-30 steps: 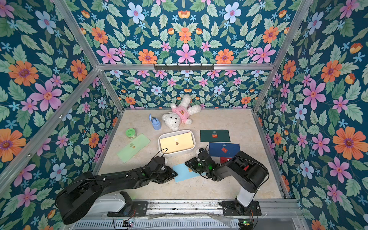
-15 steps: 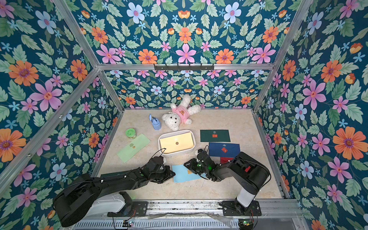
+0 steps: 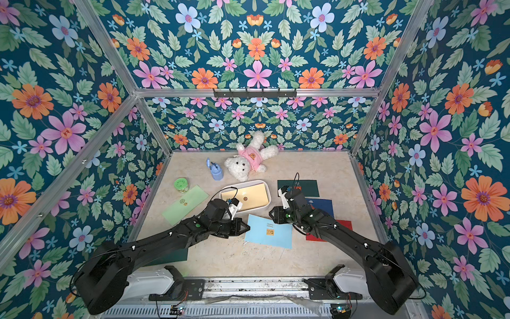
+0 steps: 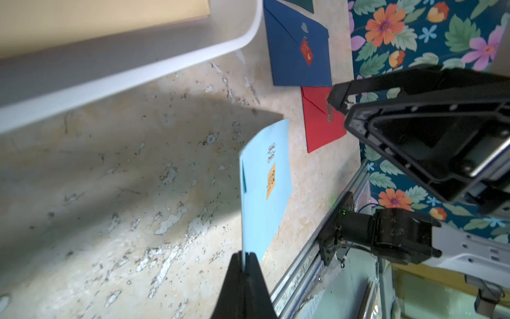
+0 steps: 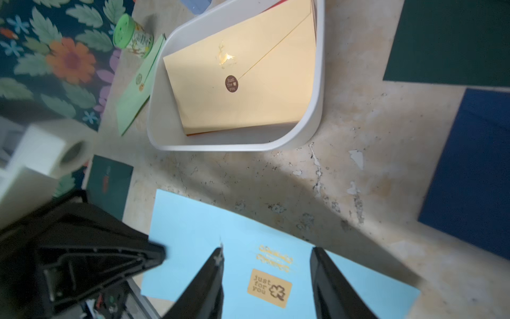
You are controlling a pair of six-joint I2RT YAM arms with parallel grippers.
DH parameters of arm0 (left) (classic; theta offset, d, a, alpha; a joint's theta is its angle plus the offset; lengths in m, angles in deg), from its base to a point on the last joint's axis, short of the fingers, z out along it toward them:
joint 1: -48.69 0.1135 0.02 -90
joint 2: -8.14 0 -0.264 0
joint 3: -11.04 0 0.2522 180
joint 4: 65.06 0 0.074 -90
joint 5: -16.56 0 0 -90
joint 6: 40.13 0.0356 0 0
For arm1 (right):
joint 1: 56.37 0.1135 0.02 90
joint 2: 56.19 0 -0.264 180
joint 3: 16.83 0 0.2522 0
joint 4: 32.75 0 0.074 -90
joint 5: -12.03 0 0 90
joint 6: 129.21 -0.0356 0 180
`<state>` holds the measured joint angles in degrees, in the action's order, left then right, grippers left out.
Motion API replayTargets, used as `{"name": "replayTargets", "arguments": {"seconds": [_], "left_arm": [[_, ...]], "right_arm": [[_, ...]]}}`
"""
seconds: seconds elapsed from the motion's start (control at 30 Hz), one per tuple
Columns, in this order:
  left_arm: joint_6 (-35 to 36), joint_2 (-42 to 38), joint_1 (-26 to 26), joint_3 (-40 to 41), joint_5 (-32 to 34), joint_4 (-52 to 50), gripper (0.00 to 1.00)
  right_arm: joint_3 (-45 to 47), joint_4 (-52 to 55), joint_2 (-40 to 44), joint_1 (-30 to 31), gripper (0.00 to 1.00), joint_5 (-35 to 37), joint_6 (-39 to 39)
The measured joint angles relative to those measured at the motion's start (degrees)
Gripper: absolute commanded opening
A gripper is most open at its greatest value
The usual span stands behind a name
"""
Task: Put the sealed envelopes into the storage box
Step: Pick up the envelope from the center of the board.
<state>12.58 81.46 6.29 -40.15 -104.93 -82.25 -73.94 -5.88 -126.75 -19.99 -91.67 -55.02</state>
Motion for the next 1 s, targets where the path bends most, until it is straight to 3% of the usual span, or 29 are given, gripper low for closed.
{"name": "replayTargets", "arguments": {"seconds": [0.23, 0.53, 1.0], "left_arm": [[13.6, 3.7, 4.2, -9.7, -7.5, -9.3, 0.0], [26.9, 5.8, 7.6, -17.0, -16.6, -18.3, 0.0], [31.4, 7.1, 8.5, -19.8, -19.4, -22.4, 0.0]], "right_arm": [[-3.8, 5.1, 3.7, -4.3, 0.59, -3.0, 18.0], [-8.4, 7.3, -3.7, -5.7, 0.59, -8.3, 30.9], [-15.8, 12.8, -11.0, -6.7, 0.57, -16.0, 41.1]]}}
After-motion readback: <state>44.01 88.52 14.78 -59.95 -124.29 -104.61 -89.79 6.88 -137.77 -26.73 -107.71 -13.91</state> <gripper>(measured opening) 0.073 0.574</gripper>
